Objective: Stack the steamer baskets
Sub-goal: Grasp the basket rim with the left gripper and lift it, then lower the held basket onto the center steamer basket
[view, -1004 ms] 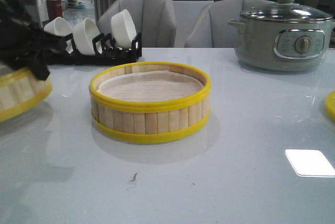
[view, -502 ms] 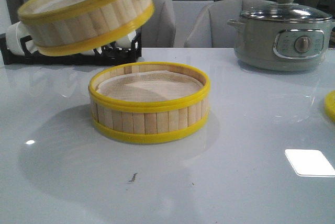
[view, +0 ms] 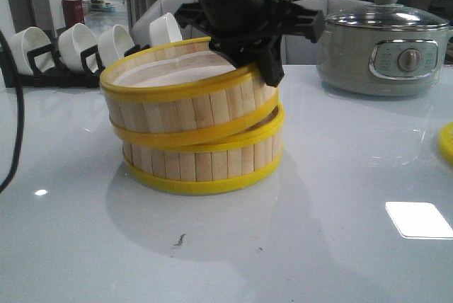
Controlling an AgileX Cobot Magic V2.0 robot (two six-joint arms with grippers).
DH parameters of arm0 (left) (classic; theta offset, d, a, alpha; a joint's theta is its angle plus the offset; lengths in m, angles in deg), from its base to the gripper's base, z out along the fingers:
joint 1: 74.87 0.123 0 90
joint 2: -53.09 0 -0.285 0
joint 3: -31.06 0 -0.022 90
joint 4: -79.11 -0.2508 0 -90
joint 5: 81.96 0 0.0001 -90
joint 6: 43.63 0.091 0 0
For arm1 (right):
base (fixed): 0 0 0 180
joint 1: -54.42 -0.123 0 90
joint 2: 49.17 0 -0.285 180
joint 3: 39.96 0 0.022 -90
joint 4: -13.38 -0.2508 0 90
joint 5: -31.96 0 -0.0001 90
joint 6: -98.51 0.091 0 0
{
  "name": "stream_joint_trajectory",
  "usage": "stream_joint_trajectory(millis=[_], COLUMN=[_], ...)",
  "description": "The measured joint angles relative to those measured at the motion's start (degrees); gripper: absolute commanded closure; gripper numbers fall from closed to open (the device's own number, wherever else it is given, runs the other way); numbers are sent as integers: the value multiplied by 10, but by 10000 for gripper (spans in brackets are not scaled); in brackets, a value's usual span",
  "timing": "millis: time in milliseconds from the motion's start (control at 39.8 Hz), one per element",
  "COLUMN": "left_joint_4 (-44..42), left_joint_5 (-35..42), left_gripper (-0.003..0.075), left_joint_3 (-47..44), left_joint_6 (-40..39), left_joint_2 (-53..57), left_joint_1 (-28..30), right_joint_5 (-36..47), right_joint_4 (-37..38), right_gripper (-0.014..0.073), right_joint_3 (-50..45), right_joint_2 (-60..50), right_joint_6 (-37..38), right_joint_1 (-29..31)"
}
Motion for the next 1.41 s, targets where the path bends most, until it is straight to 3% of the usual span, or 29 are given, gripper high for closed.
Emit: stream_joint_trajectory(millis=[1406], left_joint_4=[64], left_joint_5=[46], left_gripper=[632], left_joint_3=[0], left_joint_6=[18], left_joint_2=[-17], left_joint_1=[1], right_joint_5=[-2], right_joint_4=[-1], right_gripper=[134], right_joint_3=[0], right_joint_2=[0], right_joint_6=[0], right_joint_1=[0])
